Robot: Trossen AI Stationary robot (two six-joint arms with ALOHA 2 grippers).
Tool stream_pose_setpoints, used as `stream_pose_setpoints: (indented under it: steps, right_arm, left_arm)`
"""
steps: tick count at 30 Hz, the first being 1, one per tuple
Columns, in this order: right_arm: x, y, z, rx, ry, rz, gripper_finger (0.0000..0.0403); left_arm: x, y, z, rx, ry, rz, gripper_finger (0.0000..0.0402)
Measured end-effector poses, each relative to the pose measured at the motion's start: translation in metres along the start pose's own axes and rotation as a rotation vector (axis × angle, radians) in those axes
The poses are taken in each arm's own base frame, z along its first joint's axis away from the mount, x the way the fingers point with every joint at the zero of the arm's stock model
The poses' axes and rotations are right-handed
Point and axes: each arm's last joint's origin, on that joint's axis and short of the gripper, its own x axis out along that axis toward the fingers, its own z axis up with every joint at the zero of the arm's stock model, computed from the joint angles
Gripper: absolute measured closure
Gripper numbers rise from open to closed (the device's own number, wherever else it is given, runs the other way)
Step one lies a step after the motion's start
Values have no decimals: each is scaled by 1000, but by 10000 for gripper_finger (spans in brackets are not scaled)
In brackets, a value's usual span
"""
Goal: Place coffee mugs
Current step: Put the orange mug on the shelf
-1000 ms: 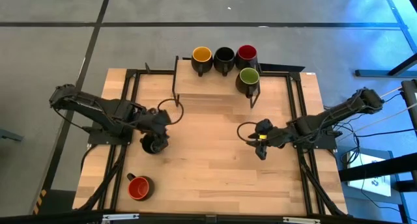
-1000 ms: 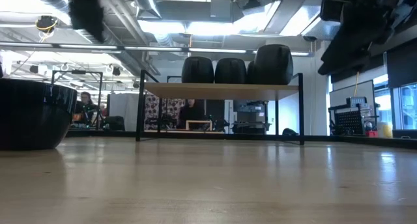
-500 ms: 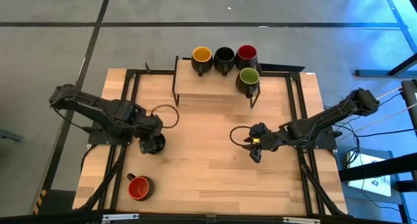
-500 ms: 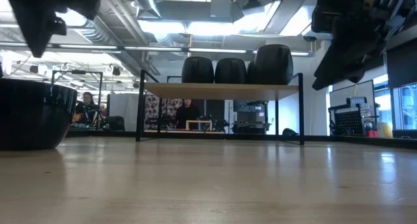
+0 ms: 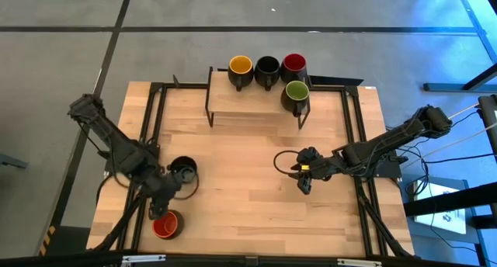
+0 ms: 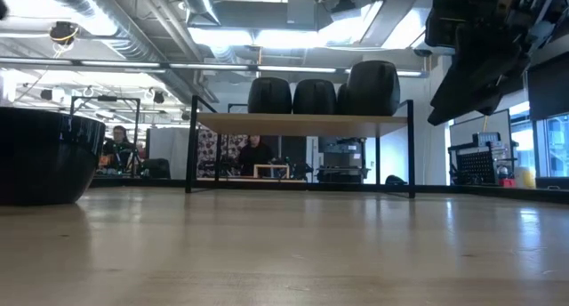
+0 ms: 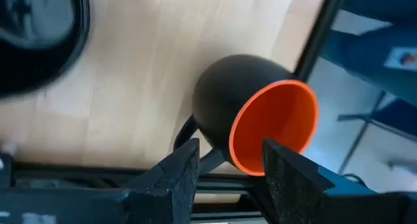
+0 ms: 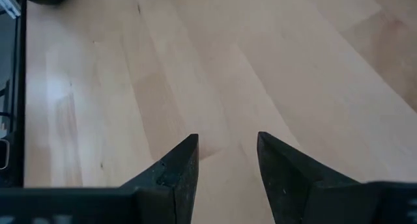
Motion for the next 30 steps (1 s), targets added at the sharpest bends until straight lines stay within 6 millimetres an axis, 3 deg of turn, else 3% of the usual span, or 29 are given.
stream_pose_setpoints:
  steps: [10,15,24,27,30]
  right_arm:
    - [0,-1,0,-26,-11,-26,260]
    - [0,-1,0,-26,-11,-25,260]
    - [0,-2,-3,-35,40,-14,260]
    - [-1,0,-5,-36,77,32,260]
    - [-3,8,-11,-52,100,73,260]
  left_arm:
    - [26,-19,-17,-58,-9,78,240]
    - [37,-25,-17,-51,-32,105,240]
    - [77,-30,-10,-46,49,231,242]
    - [86,-31,-5,-31,56,252,264]
    - [93,-30,1,5,53,262,309]
